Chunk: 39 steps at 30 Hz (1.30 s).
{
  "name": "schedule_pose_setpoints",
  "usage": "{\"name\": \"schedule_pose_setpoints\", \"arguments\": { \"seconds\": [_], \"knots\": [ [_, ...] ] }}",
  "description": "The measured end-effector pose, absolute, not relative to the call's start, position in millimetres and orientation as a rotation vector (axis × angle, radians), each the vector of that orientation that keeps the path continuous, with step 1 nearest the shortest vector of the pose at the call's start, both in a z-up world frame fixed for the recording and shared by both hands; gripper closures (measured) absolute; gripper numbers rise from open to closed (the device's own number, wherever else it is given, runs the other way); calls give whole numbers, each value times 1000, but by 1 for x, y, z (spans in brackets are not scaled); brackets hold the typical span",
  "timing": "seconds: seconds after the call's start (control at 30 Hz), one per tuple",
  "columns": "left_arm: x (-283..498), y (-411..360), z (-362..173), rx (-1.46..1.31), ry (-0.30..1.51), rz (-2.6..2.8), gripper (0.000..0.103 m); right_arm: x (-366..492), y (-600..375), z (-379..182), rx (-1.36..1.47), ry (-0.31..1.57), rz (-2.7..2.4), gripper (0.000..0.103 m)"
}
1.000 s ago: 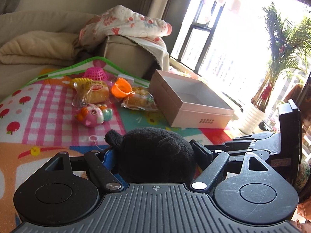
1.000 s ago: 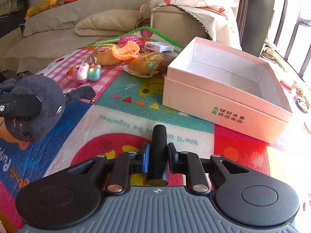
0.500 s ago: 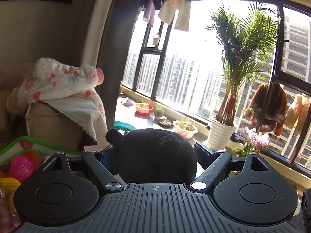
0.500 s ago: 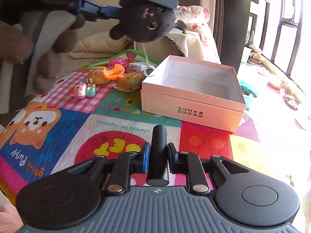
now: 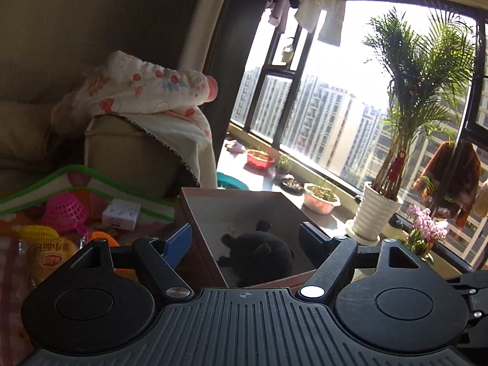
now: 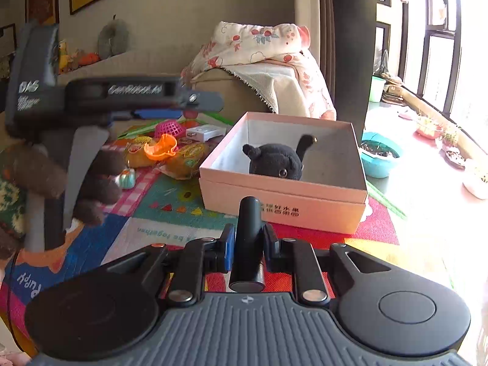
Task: Organize objects
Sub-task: 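Lower the plush cat into the pink box with the left gripper while the right carries the cylinder, then place the black cylinder into the pink box with the right gripper while the left grasps the pink pig toy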
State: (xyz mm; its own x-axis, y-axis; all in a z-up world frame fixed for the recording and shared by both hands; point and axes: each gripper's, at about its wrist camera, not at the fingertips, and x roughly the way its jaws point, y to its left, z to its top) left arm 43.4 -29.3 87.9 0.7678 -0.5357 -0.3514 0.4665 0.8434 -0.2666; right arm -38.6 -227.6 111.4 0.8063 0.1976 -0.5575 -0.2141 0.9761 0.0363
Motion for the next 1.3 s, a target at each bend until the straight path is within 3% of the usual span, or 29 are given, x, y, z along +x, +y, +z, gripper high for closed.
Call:
{"name": "schedule_pose_setpoints", "arguments": {
  "seconds": [0.3,0.73,0.8,0.83,1.07,1.2,1.23,1.3],
  "knots": [
    [-2,3,57,3,498,-443,21,59,-258,151,-29,490,77,83],
    [5,55,55,-22,484,-228,21,85,-292,82,49,676,-51,79],
    [8,62,54,-18,501,-209,21,91,-268,80,-33,671,-49,64],
    [12,65,52,-11,513,-206,21,92,-258,78,-67,665,-54,62],
    [37,69,41,38,553,-202,21,105,-225,84,-86,649,30,62],
    [50,65,29,40,580,-210,21,95,-210,106,-119,548,10,60],
    [52,64,24,34,586,-207,21,91,-201,113,-141,515,26,54],
    [54,65,19,20,587,-190,35,87,-180,122,-161,482,104,40]
  ]
}}
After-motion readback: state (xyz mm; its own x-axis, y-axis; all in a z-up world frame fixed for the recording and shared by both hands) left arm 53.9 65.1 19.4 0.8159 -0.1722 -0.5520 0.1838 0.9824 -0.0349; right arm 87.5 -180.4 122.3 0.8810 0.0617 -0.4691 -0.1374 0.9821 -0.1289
